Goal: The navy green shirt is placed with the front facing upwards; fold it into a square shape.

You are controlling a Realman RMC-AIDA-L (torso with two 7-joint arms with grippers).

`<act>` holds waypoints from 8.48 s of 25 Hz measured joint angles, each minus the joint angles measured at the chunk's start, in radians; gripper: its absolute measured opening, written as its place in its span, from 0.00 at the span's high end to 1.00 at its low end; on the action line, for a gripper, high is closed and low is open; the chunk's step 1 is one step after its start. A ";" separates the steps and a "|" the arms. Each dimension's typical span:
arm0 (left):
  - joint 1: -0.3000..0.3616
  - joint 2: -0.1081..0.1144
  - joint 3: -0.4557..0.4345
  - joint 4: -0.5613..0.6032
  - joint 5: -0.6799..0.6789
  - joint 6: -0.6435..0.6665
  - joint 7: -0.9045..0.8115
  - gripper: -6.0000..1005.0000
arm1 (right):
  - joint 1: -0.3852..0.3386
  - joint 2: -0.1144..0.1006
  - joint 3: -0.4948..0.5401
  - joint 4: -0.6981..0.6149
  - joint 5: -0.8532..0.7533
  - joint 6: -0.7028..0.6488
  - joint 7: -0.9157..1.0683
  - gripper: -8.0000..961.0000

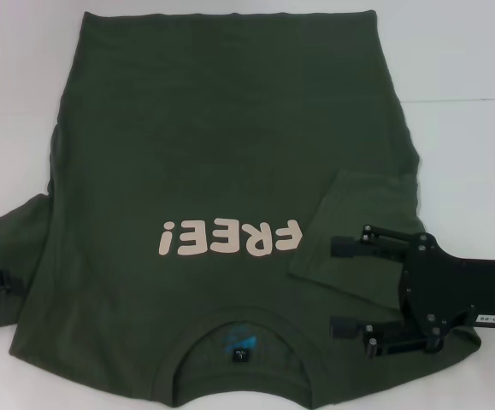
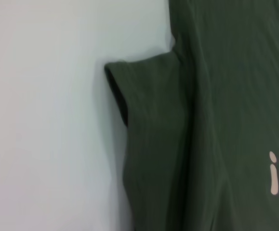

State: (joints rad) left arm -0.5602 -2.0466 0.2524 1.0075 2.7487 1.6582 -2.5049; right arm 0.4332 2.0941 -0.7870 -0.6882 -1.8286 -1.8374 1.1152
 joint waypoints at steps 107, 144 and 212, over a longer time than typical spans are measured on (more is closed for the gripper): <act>-0.024 0.025 -0.018 -0.049 -0.008 -0.046 0.008 0.68 | 0.021 0.001 0.000 0.030 0.006 0.023 0.000 0.02; -0.034 0.025 0.036 -0.100 0.021 -0.071 -0.004 0.07 | 0.025 -0.001 0.000 0.055 0.004 0.026 -0.002 0.02; -0.023 0.010 0.137 -0.034 0.077 -0.138 0.027 0.98 | 0.026 0.000 0.000 0.055 0.008 0.021 -0.001 0.13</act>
State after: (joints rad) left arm -0.5828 -2.0369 0.3897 0.9734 2.8261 1.5198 -2.4783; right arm 0.4588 2.0940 -0.7868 -0.6335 -1.8209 -1.8165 1.1142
